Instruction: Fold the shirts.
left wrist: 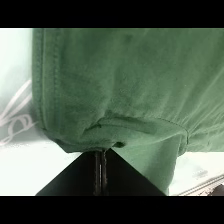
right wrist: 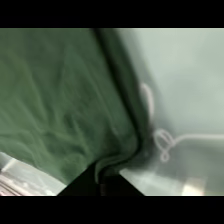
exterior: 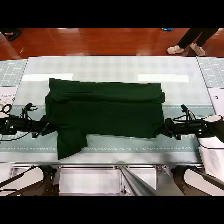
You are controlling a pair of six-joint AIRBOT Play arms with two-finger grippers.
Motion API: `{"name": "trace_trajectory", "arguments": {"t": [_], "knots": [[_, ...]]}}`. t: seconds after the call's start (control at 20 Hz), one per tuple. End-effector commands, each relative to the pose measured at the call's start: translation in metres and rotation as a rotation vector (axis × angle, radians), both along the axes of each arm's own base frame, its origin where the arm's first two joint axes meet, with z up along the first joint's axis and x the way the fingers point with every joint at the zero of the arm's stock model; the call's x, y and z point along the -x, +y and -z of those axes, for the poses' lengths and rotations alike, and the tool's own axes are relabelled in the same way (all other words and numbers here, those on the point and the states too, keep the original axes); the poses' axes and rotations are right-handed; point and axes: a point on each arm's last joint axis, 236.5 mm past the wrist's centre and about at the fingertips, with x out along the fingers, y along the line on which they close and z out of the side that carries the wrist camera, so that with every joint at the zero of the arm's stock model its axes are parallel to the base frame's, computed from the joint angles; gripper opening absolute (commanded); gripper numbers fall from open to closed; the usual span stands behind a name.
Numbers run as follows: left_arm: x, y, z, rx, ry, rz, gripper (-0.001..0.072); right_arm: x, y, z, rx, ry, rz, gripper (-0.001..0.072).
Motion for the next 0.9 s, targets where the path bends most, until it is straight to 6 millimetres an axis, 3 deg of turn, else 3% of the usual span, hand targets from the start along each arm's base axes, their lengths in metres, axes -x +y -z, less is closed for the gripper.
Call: {"name": "trace_trajectory", "arguments": {"t": [0.0,0.15,0.4,0.85], "knots": [[-0.002,-0.001,-0.003,0.009,-0.013,0.009,0.0019,-0.02,0.013,-0.023,-0.039,-0.103,-0.061,0.002],[-0.02,0.002,-0.016,0.016,-0.063,-0.002,0.0019,-0.04,0.004,-0.05,0.001,-0.19,-0.066,0.002],[-0.088,0.022,-0.051,-0.005,-0.245,-0.07,0.0018,-0.079,-0.019,-0.067,0.106,-0.239,-0.075,0.0019],[-0.212,-0.006,-0.104,-0.02,-0.384,0.039,0.0018,-0.183,-0.031,-0.082,0.137,-0.309,-0.065,0.0019]]}}
